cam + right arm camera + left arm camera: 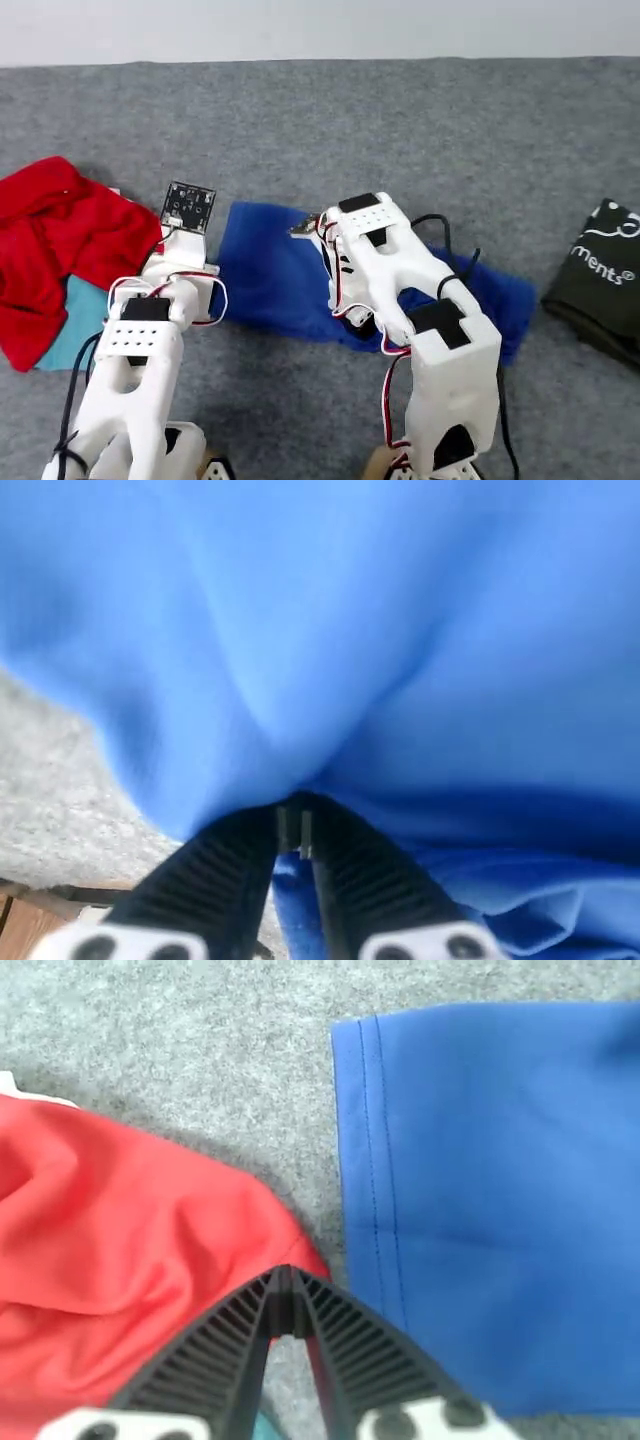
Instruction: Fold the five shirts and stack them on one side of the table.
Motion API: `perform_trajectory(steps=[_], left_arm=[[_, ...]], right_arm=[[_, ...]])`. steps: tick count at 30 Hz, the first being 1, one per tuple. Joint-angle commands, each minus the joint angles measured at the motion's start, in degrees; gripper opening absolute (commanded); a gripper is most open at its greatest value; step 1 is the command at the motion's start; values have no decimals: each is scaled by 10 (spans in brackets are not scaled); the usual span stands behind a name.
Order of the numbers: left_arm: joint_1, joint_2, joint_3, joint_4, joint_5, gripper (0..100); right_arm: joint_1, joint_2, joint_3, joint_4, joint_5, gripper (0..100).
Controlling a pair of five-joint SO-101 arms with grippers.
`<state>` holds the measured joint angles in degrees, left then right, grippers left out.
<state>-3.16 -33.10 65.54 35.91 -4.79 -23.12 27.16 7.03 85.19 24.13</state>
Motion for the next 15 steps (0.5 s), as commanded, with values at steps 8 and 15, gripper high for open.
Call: perform_trajectory(steps=[8, 15], left_arm=[[-2, -18, -3, -10, 4, 3], [-2, -18, -3, -10, 4, 3]], right_arm=[[3, -68, -120, 58, -4, 9], [10, -147, -148, 132, -3, 9]])
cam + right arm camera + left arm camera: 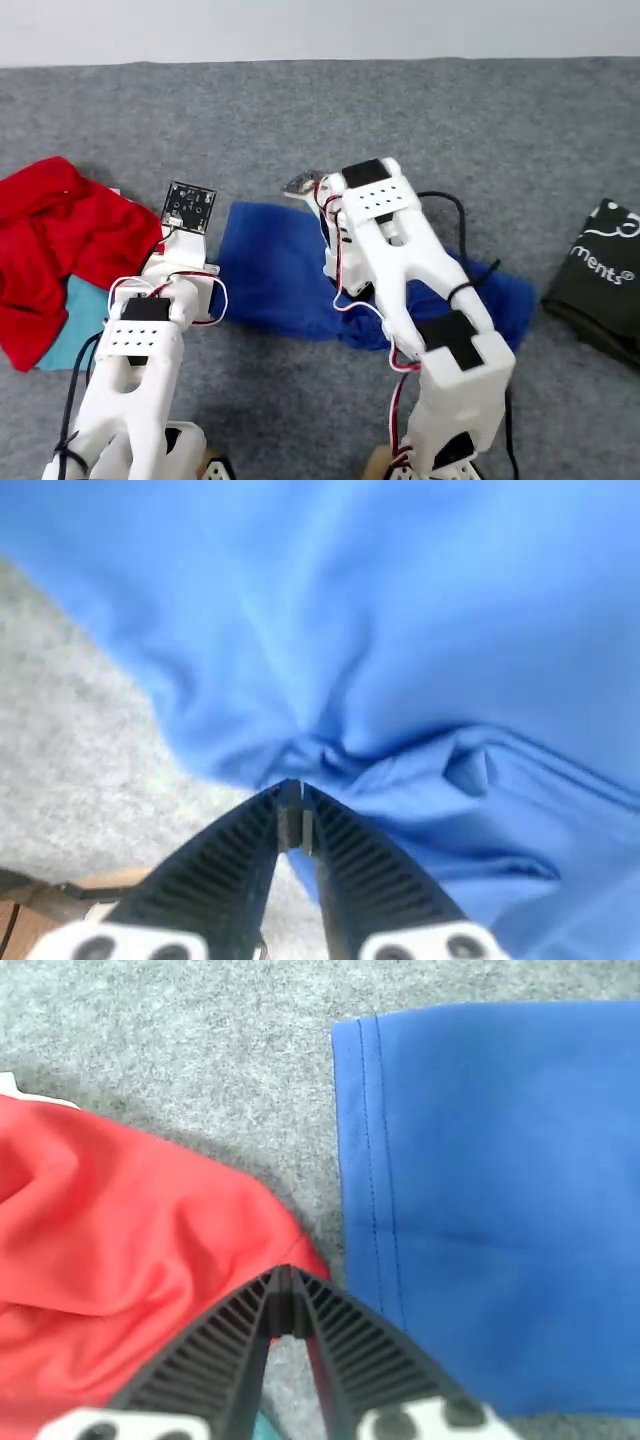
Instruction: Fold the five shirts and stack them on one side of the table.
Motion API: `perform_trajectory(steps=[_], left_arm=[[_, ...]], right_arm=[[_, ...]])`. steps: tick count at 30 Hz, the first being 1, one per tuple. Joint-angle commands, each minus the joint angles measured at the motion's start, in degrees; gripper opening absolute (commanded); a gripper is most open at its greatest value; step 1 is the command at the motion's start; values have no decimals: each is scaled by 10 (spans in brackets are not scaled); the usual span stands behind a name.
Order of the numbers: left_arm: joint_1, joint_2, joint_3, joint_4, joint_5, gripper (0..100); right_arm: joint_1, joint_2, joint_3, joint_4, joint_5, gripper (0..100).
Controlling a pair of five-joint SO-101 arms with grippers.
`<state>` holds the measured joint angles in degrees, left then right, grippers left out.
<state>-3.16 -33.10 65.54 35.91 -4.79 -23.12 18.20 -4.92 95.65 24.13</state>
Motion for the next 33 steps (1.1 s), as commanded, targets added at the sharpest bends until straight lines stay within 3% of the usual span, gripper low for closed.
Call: perform_trajectory(steps=[1, 12, 17, 33], left_arm=[[-2, -18, -3, -10, 4, 3], [-2, -18, -3, -10, 4, 3], [-2, -18, -3, -10, 4, 3], [-2, -18, -3, -10, 4, 3]], right_arm=[[15, -68, -27, 39, -3, 9], [92, -176, 108, 68, 25, 9], [99, -189, 165, 28, 30, 9], [95, -19, 180, -155, 27, 9]])
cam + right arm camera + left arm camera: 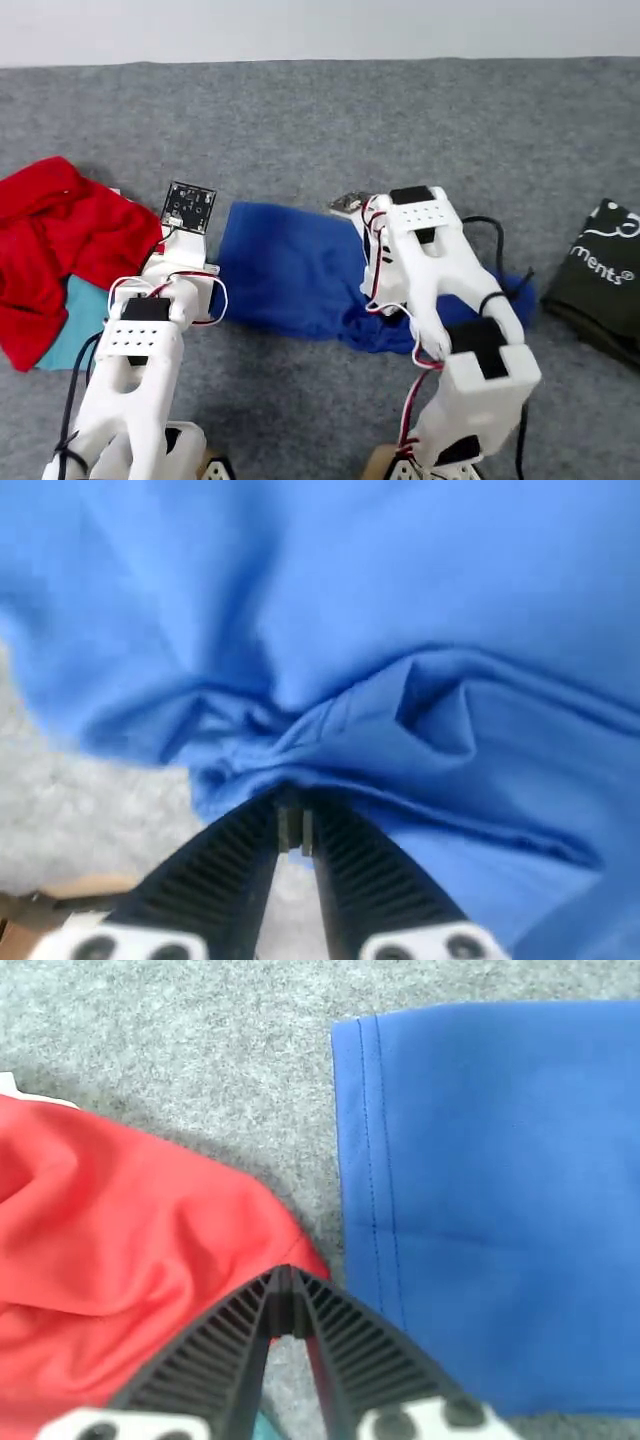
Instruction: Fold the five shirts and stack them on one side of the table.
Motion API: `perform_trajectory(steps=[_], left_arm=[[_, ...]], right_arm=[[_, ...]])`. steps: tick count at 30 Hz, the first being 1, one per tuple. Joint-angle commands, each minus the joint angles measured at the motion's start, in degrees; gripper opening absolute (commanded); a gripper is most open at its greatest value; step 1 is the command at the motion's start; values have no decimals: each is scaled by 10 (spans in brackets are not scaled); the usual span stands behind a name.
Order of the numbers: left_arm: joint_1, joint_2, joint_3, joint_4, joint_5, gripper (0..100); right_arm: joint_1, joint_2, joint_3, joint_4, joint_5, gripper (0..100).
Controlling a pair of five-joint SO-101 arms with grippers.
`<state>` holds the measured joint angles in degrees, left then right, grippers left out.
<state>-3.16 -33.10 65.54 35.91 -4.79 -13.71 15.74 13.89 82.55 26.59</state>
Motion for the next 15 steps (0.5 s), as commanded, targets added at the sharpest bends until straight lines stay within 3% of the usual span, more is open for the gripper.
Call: perform_trajectory(steps=[1, 15], left_arm=[[-2, -18, -3, -10, 4, 3], [-2, -18, -3, -10, 4, 3]], right_arm=[[0, 10, -11, -35, 3, 9], [-47, 81, -156, -2, 2, 9]])
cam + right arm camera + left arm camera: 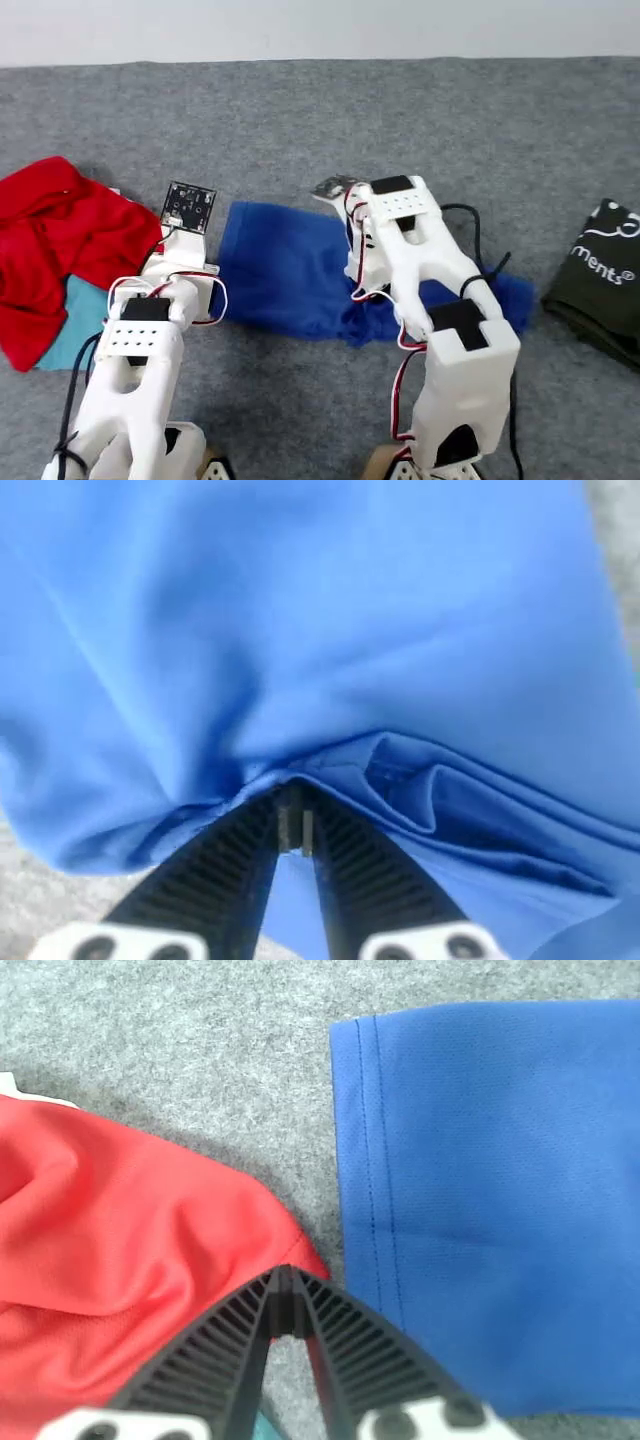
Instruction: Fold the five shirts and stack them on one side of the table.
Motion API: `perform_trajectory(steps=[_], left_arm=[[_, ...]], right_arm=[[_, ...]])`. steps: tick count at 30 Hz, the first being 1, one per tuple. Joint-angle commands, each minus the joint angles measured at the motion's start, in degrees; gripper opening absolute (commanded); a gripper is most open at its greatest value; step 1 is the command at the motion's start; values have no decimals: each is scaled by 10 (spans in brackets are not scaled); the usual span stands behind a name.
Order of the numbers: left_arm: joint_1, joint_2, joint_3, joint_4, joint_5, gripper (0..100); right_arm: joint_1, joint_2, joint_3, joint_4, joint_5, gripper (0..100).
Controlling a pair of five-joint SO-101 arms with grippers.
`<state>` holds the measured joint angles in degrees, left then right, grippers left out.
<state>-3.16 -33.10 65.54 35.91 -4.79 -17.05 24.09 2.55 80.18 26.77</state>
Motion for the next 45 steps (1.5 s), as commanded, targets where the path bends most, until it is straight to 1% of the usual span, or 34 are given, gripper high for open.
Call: perform_trajectory(steps=[1, 10, 19, 23, 27, 31, 34, 41, 45], left_arm=[[-2, -18, -3, -10, 4, 3], [-2, -18, -3, -10, 4, 3], [-2, -18, -3, -10, 4, 3], [-2, -18, -3, -11, 4, 3], [-2, -18, -3, -11, 4, 3], [-2, -18, -3, -11, 4, 3], [-2, -18, -3, -11, 4, 3], [-2, -18, -3, -12, 4, 3], [-2, -18, -4, -12, 4, 3]], right_arm=[[-16, -5, -50, 36, 0, 9], [-15, -84, -105, 148, 1, 9], [-14, -147, -103, 212, 1, 9], [-2, -135, -103, 206, 1, 9], [-2, -93, -103, 196, 1, 9], [-3, -48, -103, 165, 0, 9], [-8, -18, -105, 140, -1, 9], [-49, 7, -105, 108, -25, 9], [-46, 36, -104, 104, -25, 9]])
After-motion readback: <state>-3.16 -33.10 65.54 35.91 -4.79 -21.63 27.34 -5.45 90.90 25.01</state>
